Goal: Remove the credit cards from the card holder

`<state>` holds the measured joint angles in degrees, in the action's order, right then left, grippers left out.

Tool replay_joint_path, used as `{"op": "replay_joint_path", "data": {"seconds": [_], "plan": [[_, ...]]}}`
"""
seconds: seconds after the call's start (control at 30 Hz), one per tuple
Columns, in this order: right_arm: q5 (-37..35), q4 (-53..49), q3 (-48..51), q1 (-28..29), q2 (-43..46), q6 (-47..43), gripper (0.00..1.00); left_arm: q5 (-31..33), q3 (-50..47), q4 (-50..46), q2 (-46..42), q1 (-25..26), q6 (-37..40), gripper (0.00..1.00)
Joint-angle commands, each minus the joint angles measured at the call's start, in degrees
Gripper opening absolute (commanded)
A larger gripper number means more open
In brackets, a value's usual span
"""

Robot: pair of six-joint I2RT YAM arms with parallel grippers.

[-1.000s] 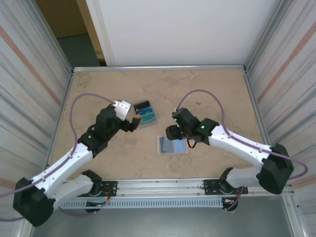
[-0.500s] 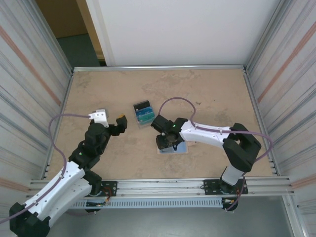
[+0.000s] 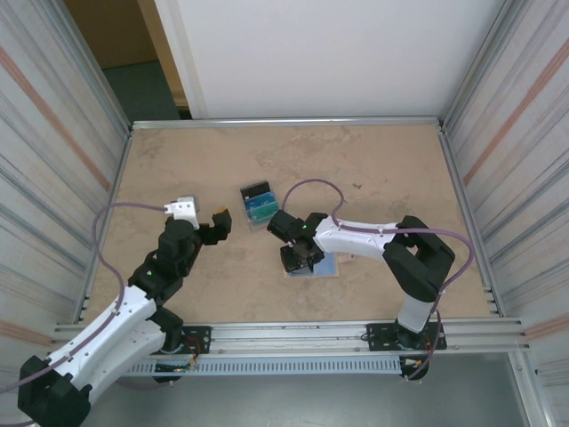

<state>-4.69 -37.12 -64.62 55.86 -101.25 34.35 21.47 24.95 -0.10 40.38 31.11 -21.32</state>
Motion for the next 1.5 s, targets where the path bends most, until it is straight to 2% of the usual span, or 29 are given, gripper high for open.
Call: {"op": "replay_joint_path", "data": {"seconds": [0.0, 0.17, 0.43, 0.73, 0.97, 1.17, 1.47], "plan": [[0.52, -0.37, 0.91, -0.37, -0.96, 1.77, 0.48, 0.08, 1.40, 1.16, 0.86, -0.29, -1.09, 0.99], [1.97, 0.99, 2.42, -0.88, -1.54, 1.95, 0.47, -0.42, 2.09, 0.82, 1.70, -0.30, -1.35, 0.99], [4.90, 3.71, 6.47, -2.92, 0.11, 1.70, 0.38, -1.04, 2.78, 0.05, 1.37, -0.27, -1.15, 0.99], [7.71, 6.71, 8.87, -4.18, 3.62, -2.33, 0.21, -2.41, 2.96, 0.01, 0.45, -0.19, -1.09, 0.99], [14.74, 11.27, 10.84, -3.50, 6.31, -9.09, 0.10, -2.50, 2.82, 2.00, 0.05, 1.53, 0.39, 0.99], [17.20, 11.70, 11.22, -1.89, 9.22, -12.71, 0.07, -0.78, 3.19, 3.70, 0.16, 3.92, 1.87, 0.99], [12.48, 9.91, 12.19, -3.07, 11.26, -10.75, 0.10, 0.52, 5.58, 2.67, 1.61, 5.76, 4.48, 0.99]]}}
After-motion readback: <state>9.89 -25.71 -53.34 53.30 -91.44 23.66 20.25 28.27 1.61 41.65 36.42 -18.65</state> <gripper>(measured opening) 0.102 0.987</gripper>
